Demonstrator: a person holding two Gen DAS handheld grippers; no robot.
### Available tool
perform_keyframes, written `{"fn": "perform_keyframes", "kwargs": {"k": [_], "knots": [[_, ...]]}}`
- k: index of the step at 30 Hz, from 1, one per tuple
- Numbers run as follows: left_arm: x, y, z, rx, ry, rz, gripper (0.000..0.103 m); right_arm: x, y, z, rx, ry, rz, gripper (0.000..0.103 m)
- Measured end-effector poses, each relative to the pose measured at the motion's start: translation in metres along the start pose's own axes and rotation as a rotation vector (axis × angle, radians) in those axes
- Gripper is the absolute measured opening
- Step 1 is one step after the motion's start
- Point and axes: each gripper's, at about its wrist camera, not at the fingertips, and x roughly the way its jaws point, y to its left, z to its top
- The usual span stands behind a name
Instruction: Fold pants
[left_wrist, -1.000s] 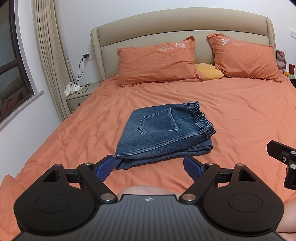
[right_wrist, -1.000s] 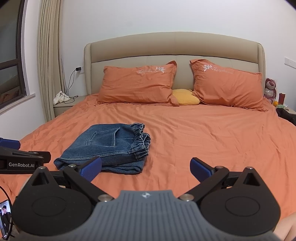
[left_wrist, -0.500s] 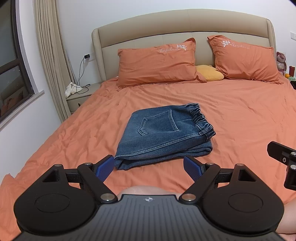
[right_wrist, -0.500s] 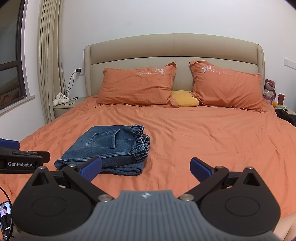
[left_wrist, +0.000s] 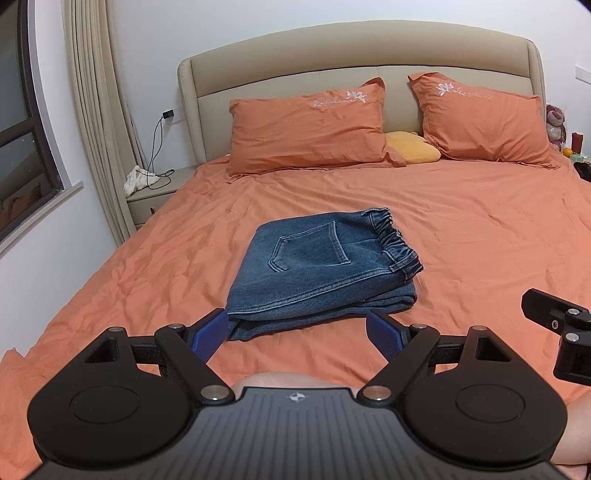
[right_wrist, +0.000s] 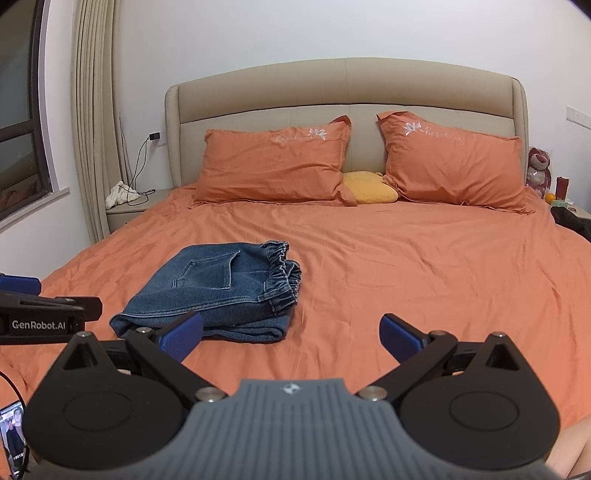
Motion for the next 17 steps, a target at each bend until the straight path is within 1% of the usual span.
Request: {"fn": "perform_keyframes", "kwargs": {"k": [17], "knots": [[-0.0019,0.0001,0.0041,0.025,-0.022,-0.010,0.099,0.0008,-0.0044,-0.0003,0.018,0.011,0.002,0.098]]}}
